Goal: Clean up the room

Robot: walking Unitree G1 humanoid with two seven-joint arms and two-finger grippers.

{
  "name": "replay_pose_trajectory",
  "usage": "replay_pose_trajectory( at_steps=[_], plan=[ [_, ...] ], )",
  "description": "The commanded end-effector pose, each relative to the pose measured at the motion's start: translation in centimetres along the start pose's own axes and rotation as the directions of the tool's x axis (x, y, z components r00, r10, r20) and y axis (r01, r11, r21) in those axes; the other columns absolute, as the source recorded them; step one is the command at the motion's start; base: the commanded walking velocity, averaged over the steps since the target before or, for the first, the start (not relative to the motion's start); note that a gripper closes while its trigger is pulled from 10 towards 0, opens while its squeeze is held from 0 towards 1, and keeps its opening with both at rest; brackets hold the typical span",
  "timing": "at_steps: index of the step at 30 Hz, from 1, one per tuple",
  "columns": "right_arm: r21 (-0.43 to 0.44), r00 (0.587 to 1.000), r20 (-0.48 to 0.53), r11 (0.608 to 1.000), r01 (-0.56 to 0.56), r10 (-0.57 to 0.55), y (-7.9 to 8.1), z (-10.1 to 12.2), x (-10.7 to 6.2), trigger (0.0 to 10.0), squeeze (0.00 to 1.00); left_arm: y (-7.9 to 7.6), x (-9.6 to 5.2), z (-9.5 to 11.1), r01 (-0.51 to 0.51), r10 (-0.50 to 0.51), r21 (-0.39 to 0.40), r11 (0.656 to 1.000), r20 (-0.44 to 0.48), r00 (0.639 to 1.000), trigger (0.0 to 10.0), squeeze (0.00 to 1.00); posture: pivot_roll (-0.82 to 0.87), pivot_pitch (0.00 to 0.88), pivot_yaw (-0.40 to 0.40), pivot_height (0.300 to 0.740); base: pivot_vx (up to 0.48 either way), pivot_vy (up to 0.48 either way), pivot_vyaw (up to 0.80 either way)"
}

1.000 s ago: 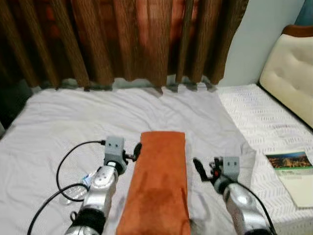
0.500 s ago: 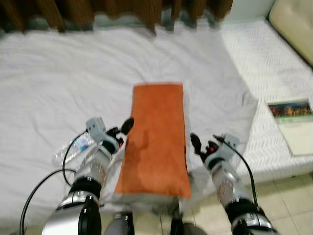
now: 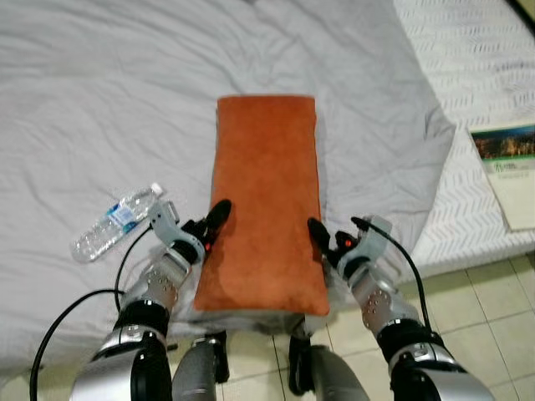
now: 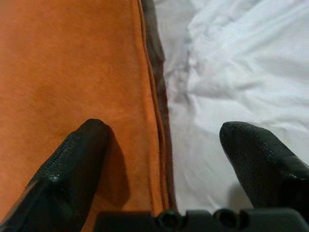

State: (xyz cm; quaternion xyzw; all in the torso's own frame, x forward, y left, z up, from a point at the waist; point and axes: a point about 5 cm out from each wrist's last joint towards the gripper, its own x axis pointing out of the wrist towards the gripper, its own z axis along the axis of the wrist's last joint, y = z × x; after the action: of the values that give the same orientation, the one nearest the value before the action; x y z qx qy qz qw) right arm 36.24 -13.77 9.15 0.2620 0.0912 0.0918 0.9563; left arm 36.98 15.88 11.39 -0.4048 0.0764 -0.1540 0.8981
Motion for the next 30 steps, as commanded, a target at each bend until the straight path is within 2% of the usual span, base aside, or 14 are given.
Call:
replay_pose_trajectory(
  at_steps=[1,5,8,9,10,11,12,13,14,21,26,30],
  plan=[
    [-0.019,0.996,-0.084,1.000,0.024,-0.025,-0.8,-1.9,-0.6,10.0,0.00,0.3,-0.5,-0.9,0.015,-0.016,-0.050,0.999,-0.029,0.999,10.0,0.00,-0.04,0.636,-0.051,0.740,0.000,0.000,0.00],
    [0.000,0.991,-0.134,1.000,0.016,-0.016,-0.6,-3.1,-0.8,10.0,0.00,0.0,-0.2,-2.7,0.002,-0.007,-0.052,0.999,-0.097,0.995,10.0,0.00,-0.04,0.638,-0.056,0.740,0.000,0.000,0.00],
    [0.037,0.981,-0.194,0.999,0.020,-0.013,-0.4,-4.6,-1.0,10.0,0.00,0.6,-0.5,-4.9,-0.067,0.060,-0.033,0.997,-0.177,0.982,10.0,0.00,-0.04,0.634,-0.055,0.740,0.000,0.000,0.00],
    [0.037,0.981,-0.194,0.999,0.020,-0.013,-0.4,-4.6,-1.0,10.0,0.00,0.6,-0.5,-4.9,-0.067,0.060,-0.033,0.997,-0.177,0.982,10.0,0.00,-0.04,0.634,-0.055,0.740,0.000,0.000,0.00],
    [0.058,0.970,-0.243,0.998,0.029,-0.014,-0.2,-5.7,-1.3,10.0,0.00,1.1,-0.8,-6.1,-0.114,0.107,-0.015,0.993,-0.224,0.969,10.0,0.00,-0.03,0.634,-0.053,0.740,0.000,0.000,0.00],
    [0.054,0.964,-0.262,0.997,0.049,-0.033,-0.3,-6.2,-1.5,0.0,0.00,1.2,-1.0,-6.7,-0.127,0.121,-0.007,0.992,-0.247,0.962,10.0,0.00,-0.03,0.632,-0.051,0.740,0.000,0.000,0.00],
    [0.054,0.964,-0.262,0.997,0.049,-0.033,-0.3,-6.2,-1.5,0.0,0.00,1.2,-1.0,-6.7,-0.127,0.121,-0.007,0.992,-0.247,0.962,10.0,0.00,-0.03,0.632,-0.051,0.740,0.000,0.000,0.00],
    [0.048,0.961,-0.272,0.997,0.063,-0.048,-0.5,-6.4,-1.6,0.0,0.00,1.2,-1.1,-7.0,-0.132,0.127,-0.004,0.991,-0.260,0.957,6.1,0.00,-0.03,0.632,-0.051,0.740,0.000,0.000,0.00],
    [0.023,0.960,-0.277,0.998,0.060,-0.052,-0.4,-6.5,-1.6,0.0,0.00,1.2,-1.1,-7.6,-0.135,0.131,0.007,0.991,-0.282,0.951,0.0,0.00,-0.02,0.632,-0.048,0.740,0.000,0.000,0.00],
    [-0.048,0.956,-0.290,0.999,0.021,-0.034,-0.3,-6.9,-1.7,0.0,0.00,1.0,-1.1,-8.5,-0.160,0.169,0.052,0.986,-0.305,0.937,0.0,0.00,-0.02,0.635,-0.042,0.740,0.000,0.000,0.00],
    [-0.048,0.960,-0.277,0.999,0.010,-0.023,0.0,-6.8,-1.5,0.0,0.00,1.4,-1.5,-8.7,-0.179,0.191,0.065,0.982,-0.307,0.932,0.0,0.00,0.00,0.642,-0.029,0.740,0.000,0.000,0.00],
    [-0.064,0.962,-0.274,0.998,-0.006,-0.012,0.7,-7.1,-1.5,0.0,0.00,1.6,-1.8,-9.2,-0.212,0.211,0.025,0.977,-0.265,0.941,0.0,0.00,0.01,0.618,-0.024,0.740,0.000,0.000,0.00]
  ],
)
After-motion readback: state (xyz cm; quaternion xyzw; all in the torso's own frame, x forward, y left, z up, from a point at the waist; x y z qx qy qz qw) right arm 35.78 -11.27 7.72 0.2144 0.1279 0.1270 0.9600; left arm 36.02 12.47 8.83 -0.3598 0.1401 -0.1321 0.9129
